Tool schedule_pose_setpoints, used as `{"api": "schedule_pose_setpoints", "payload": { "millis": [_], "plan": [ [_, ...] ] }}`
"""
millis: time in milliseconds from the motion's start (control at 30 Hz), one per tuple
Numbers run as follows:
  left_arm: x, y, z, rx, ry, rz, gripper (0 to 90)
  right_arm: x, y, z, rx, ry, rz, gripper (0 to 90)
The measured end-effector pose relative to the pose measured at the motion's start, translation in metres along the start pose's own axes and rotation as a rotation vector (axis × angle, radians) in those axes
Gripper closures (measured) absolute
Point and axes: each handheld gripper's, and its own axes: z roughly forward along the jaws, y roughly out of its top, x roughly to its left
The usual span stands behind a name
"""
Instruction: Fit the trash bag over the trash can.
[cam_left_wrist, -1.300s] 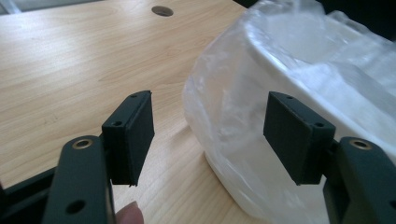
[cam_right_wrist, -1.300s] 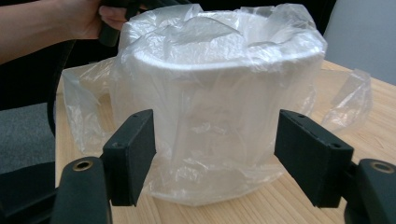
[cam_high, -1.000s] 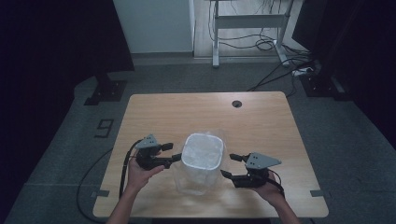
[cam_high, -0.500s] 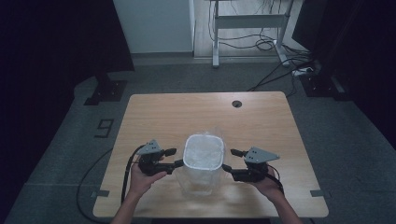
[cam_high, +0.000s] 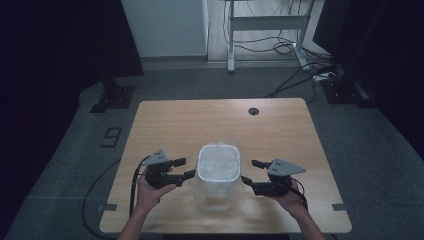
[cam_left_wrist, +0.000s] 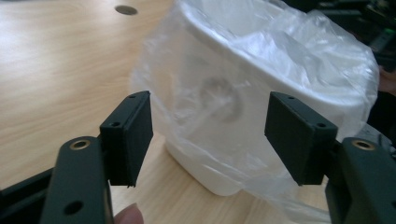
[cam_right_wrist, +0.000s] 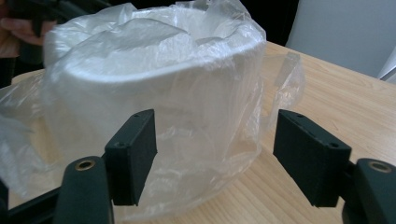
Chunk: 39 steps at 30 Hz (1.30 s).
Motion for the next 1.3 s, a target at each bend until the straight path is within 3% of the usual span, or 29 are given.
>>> {"api": "schedule_pose_setpoints", "payload": {
  "millis": [100, 233, 600, 867, 1067, 1300],
  "plan": [
    [0.001, 0.004, -0.006, -0.002, 0.025, 0.042, 34.2, 0.001, -0.003, -0.006, -0.008, -0.002, 0.003, 28.0],
    [0.002, 0.012, -0.013, -0.007, 0.023, 0.064, 35.2, 0.001, -0.007, -0.015, -0.025, -0.001, 0.015, 27.9],
    [-0.001, 0.041, -0.010, 0.011, -0.033, 0.117, 36.1, 0.002, -0.019, -0.028, -0.033, 0.019, 0.036, 27.8],
    [-0.007, 0.062, 0.006, 0.094, -0.096, 0.211, 38.9, 0.004, -0.027, -0.030, -0.020, 0.033, 0.038, 27.8],
    [-0.010, 0.074, 0.019, 0.161, -0.140, 0.255, 43.4, 0.004, -0.029, -0.033, -0.020, 0.033, 0.044, 27.8],
    [-0.016, 0.080, 0.031, 0.262, -0.154, 0.312, 44.8, 0.004, -0.030, -0.035, -0.019, 0.033, 0.048, 27.9]
  ]
}}
